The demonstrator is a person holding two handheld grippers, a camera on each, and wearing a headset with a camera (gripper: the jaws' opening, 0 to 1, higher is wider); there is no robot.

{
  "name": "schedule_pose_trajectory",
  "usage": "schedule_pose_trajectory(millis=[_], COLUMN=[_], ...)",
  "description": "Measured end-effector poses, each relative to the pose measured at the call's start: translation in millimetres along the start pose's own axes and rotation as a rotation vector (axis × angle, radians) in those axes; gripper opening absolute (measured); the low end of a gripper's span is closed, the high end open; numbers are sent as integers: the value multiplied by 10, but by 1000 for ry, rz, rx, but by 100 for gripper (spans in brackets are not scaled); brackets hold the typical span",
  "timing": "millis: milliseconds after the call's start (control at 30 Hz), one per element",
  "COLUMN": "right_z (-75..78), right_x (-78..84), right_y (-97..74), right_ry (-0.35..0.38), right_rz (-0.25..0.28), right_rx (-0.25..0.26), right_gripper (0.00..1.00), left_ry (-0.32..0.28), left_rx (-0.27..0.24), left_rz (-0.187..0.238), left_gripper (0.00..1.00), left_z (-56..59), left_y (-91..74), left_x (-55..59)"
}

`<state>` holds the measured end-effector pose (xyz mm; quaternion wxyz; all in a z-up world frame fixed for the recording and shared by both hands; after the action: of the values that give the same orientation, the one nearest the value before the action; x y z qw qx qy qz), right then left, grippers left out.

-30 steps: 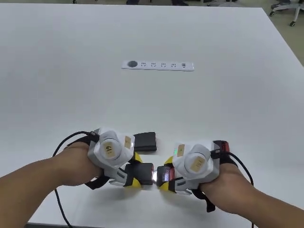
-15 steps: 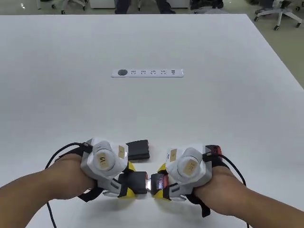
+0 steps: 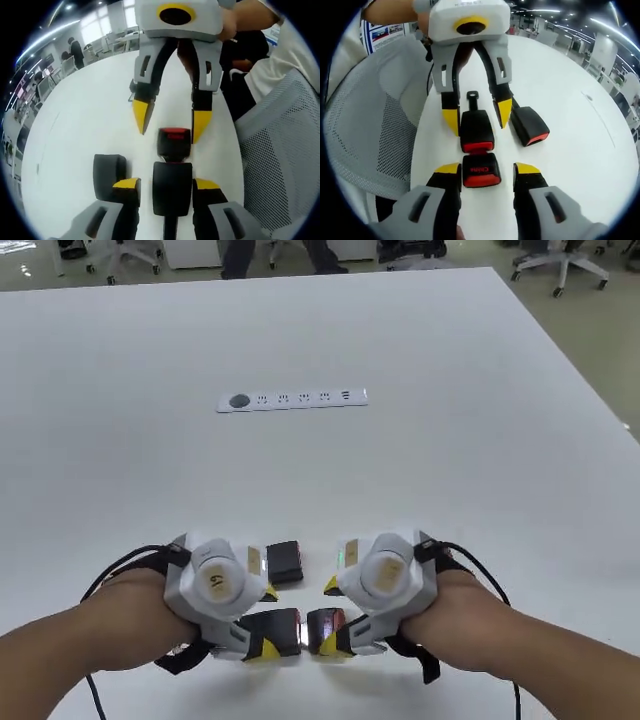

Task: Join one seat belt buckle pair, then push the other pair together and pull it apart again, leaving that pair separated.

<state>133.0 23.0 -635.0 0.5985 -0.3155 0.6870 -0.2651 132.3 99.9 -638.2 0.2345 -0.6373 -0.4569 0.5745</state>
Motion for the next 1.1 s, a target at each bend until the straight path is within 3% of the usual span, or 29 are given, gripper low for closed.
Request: schedule_pose_trajectory(millis=[133, 167, 300, 333, 400, 600, 700, 833, 1100], right_z=[42, 58, 218, 266, 306, 570, 676, 731, 754], right_x=[-21, -10, 159, 214, 300, 595, 748, 856, 1113], right_y=[-243, -293, -471, -513, -592, -840, -894, -965, -865], right_ry=[12, 11, 29, 30, 38, 64, 77, 85, 95], right_rz=[32, 31, 28, 23, 12, -29, -50, -75, -124], right_rx=[33, 44, 89, 102, 119, 172, 183, 183, 136], right_gripper=[40, 40, 40, 41, 41, 42, 43, 43, 41], left_ry=[1, -8, -15, -16, -22, -27, -26, -18, -6], left_rx=[-6, -15, -45, -61, -72, -93, -98, -76, -33], left_rz=[25, 37, 39, 38, 40, 21, -4, -33, -71], left_gripper=[44, 44, 44, 45, 47, 49, 49, 48, 47], left_z=[-103, -188, -339, -487, -512, -711, -806, -792, -765], left_y=[-93, -71, -52, -22, -1, 90, 186, 265, 431], left_x=[-137, -139, -193, -157, -206, -159, -53, 4, 122])
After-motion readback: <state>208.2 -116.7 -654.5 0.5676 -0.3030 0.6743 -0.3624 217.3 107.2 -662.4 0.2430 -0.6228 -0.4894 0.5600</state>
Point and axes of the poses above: the centre of the closed fingertips' face, and the gripper's own axes: y roughly forward along the fingers, z roughly to its right, x roughly out of its underside, the point moved 3 cm from there along -y, roughly backward along the fingers, and after that the axes turned 13 degrees about -x, right-handed, at the moved point
